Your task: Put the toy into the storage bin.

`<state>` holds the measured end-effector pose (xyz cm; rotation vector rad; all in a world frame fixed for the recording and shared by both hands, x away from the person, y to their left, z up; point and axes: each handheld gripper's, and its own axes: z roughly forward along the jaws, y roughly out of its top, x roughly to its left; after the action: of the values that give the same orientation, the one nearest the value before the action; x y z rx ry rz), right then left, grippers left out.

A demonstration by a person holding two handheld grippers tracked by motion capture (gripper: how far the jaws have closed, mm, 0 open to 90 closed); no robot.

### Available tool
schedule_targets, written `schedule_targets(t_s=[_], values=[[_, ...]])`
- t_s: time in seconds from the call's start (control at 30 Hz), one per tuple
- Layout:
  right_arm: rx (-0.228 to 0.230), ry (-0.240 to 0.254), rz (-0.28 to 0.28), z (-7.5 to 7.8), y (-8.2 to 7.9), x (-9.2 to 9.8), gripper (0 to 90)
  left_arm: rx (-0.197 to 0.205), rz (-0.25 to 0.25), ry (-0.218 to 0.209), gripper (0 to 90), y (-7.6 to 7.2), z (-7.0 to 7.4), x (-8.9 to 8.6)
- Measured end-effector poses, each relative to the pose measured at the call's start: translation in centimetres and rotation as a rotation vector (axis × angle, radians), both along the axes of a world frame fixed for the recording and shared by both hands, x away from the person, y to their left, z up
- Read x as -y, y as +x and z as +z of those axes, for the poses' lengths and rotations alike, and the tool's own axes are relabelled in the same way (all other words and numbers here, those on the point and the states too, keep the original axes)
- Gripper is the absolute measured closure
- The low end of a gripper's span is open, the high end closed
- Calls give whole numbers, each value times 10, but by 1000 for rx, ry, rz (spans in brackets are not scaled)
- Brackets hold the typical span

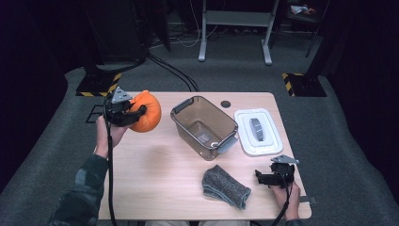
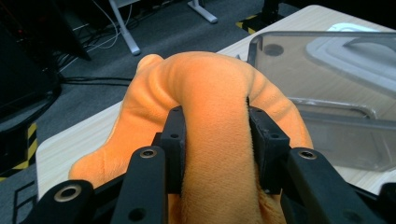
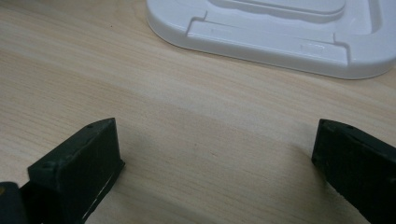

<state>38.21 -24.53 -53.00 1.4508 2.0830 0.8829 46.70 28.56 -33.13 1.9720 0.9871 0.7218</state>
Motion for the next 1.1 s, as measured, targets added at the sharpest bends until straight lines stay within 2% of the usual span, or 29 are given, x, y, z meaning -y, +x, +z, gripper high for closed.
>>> schedule_targets(t_s=[0.27,0.6,1.1], values=[[-1,1,-1,0,0,0,3,8,-27,17,633,9,12,15],[-1,1,-1,0,0,0,3,11,-52,23,632,22,17,39],[-1,1,-2,0,0,0,2,23,-89,3,628,38,24,73]])
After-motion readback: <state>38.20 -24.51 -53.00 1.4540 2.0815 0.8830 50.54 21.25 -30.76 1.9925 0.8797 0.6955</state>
